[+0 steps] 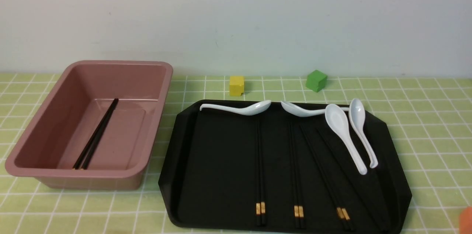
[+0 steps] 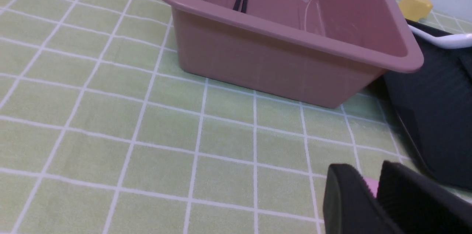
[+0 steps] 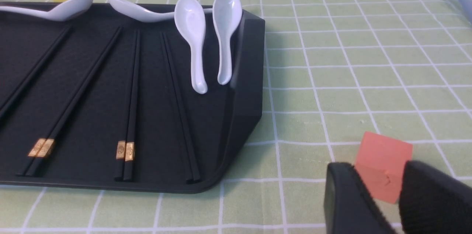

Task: On green tablecloth take chopsticks from black tray and put them in box.
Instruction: 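Reach over to the black tray and grasp a pair of chopsticks with the left gripper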

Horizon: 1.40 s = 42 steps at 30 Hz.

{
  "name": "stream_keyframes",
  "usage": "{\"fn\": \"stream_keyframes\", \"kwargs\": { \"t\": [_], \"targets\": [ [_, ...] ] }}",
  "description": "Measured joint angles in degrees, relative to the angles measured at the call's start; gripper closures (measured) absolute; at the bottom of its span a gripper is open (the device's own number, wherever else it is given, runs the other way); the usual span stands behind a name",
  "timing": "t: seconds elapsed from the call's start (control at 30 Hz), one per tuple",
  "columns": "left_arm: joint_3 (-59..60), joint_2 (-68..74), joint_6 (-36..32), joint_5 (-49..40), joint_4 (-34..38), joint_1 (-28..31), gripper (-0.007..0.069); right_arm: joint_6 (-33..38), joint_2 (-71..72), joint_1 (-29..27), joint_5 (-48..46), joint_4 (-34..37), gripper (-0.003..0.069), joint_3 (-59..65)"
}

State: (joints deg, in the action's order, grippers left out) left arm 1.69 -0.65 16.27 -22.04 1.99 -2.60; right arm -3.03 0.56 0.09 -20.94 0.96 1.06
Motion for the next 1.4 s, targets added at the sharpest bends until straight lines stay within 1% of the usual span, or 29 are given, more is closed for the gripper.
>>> {"fn": "stream_keyframes", "kwargs": {
  "t": [0.2, 0.27, 0.33, 0.37, 0.4, 0.43, 0.57, 0.6, 0.67, 0.77, 0.8, 0.83, 0.87, 0.9, 0.97, 1.0, 1.03, 1.07, 1.1, 1.13, 1.17, 1.2, 1.23, 1.27, 1.33, 1.37, 1.4],
  "targets": [
    [0.0, 0.0, 0.0, 0.38, -0.27, 0.0, 0.0473, 0.0, 0.0, 0.0, 0.0, 0.0, 0.0419, 0.0],
    [0.0, 0.0, 0.07, 1.75, -0.05, 0.0, 0.0472, 0.0, 0.0, 0.0, 0.0, 0.0, 0.0419, 0.0],
    [0.0, 0.0, 1.88, 3.72, 3.09, 0.0, 0.0472, 0.0, 0.0, 0.0, 0.0, 0.0, 0.0419, 0.0],
    [0.0, 0.0, 4.43, 4.46, 6.25, 0.0, 0.0472, 0.0, 0.0, 0.0, 0.0, 0.0, 0.0419, 0.0],
    [0.0, 0.0, 4.43, 4.46, 6.25, 0.0, 0.0472, 0.0, 0.0, 0.0, 0.0, 0.0, 0.0419, 0.0],
    [0.0, 0.0, 9.73, 5.13, 15.07, 0.0, 0.0472, 0.0, 0.0, 0.0, 0.0, 0.0, 0.0419, 0.0],
    [0.0, 0.0, 21.93, 5.61, 34.38, 0.0, 0.0468, 0.0, 0.0, 0.0, 0.0, 0.0, 0.0419, 0.0],
    [0.0, 0.0, 23.79, 5.9, 38.0, 0.0, 0.0467, 0.0, 0.0, 0.0, 0.0, 0.0, 0.0419, 0.0],
    [0.0, 0.0, 27.04, 7.08, 46.73, 0.0, 0.0464, 0.0, 0.0, 0.0, 0.0, 0.0, 0.0419, 0.0],
    [0.0, 0.0, 28.08, 10.24, 54.01, 0.0, 0.0463, 0.0, 0.0, 0.0, 0.0, 0.0, 0.0419, 0.0],
    [0.0, 0.0, 28.08, 12.18, 58.34, 0.0, 0.0463, 0.0, 0.0, 0.0, 0.0, 0.0, 0.0419, 0.0],
    [-0.39, 0.0, 27.74, 13.17, 60.88, 0.0, 0.0463, 0.0, 0.0, 0.0, 0.0, 0.0, 0.0419, 0.0],
    [-1.37, 0.0, 26.17, 14.1, 63.19, 0.0, 0.0463, 0.0, 0.0, 0.0, 0.0, 0.0, 0.0419, 0.0],
    [-2.93, 0.0, 22.57, 14.95, 64.67, 0.0, 0.0463, 0.0, 0.0, 0.0, 0.0, 0.0, 0.0419, 0.0],
    [-7.21, 0.0, 13.77, 16.47, 65.03, 0.0, 0.0482, 0.0, 0.0, 0.0, 0.0, 0.0, 0.0419, 0.0],
    [-8.77, 0.27, 9.92, 16.39, 65.03, 0.0, 0.0498, 0.0, 0.0, 0.0, 0.0, 0.0, 0.0419, 0.0],
    [-10.71, 1.72, 4.33, 15.44, 65.03, 0.0, 0.053, 0.0, 0.0, 0.0, 0.0, 0.0, 0.0419, 0.0],
    [-11.86, 2.47, 1.66, 14.9, 65.03, 0.0, 0.0542, 0.0, 0.0, 0.0, 0.0, 0.0, 0.0419, 0.0],
    [-14.35, 6.22, -3.26, 12.1, 65.03, 0.0, 0.0587, 0.0, 0.0, 0.0, 0.0, 0.0, 0.0419, 0.0],
    [-14.35, 6.22, -3.26, 12.1, 65.03, 0.0, 0.0587, 0.0, 0.0, 0.0, 0.0, 0.0, 0.0419, 0.0],
    [-17.9, 13.71, -10.17, 5.38, 64.04, 0.0, 0.0637, 0.0, 0.0, 0.0, 0.0, 0.0, 0.0419, 0.0],
    [-17.9, 13.71, -10.17, 5.38, 64.04, 0.0, 0.0637, 0.0, 0.0, 0.0, 0.0, 0.0, 0.0419, 0.0],
    [-20.56, 20.08, -13.55, -0.95, 61.89, 0.0, 0.0637, 0.0, 0.0, 0.0, 0.0, 0.0, 0.0419, 0.0],
    [-23.06, 26.15, -15.54, -6.96, 59.08, 0.0, 0.0637, 0.0, 0.0, 0.0, 0.0, 0.0, 0.0419, 0.0],
    [-26.8, 34.72, -16.27, -15.55, 54.08, 0.0, 0.0637, 0.0, 0.0, 0.0, 0.0, 0.0, 0.0419, 0.0],
    [-29.85, 42.42, -17.18, -22.88, 49.4, 0.0, 0.0637, 0.0, 0.0, 0.0, 0.0, 0.0, 0.0419, 0.0],
    [-30.38, 42.42, -17.27, -22.88, 49.4, 0.0, 0.0637, 0.0, 0.0, 0.0, 0.0, 0.0, 0.0419, 0.0]
  ]
}}
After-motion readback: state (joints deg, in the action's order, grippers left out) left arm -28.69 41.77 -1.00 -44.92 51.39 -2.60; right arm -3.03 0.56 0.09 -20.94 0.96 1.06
